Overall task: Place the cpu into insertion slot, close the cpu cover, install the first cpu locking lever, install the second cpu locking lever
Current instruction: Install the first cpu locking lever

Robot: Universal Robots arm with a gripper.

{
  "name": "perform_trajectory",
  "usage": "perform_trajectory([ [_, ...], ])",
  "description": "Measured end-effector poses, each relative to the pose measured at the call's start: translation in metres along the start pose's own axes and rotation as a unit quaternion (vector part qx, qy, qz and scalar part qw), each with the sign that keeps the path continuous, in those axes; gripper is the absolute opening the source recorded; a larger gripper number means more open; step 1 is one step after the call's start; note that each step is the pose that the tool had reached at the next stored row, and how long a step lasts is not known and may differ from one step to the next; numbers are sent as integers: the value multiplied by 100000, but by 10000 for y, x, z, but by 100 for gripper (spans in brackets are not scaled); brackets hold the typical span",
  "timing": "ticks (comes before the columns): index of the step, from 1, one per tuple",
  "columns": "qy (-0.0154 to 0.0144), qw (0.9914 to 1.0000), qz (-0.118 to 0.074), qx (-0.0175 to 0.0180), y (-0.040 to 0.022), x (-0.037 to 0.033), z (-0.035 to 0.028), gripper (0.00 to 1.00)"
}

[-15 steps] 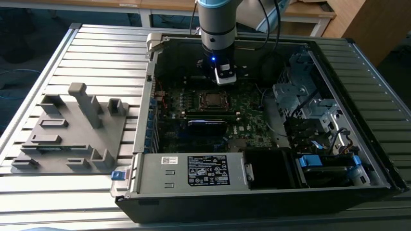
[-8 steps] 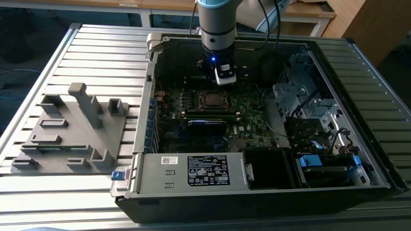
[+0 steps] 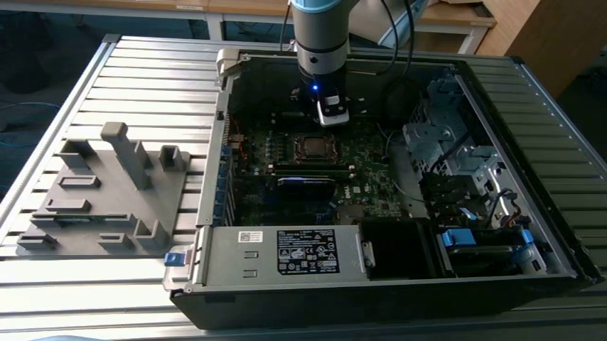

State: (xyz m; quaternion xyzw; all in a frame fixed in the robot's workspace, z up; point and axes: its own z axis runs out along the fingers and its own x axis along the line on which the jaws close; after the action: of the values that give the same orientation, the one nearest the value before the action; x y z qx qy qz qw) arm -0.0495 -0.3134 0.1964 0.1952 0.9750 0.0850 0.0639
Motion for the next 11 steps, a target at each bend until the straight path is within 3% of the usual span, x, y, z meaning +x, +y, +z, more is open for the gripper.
perform_trajectory([
  [6,-66,100000,-21,156,-5,-2,1,10],
  [11,-251,99998,-106,614,-7,-2,5,10],
])
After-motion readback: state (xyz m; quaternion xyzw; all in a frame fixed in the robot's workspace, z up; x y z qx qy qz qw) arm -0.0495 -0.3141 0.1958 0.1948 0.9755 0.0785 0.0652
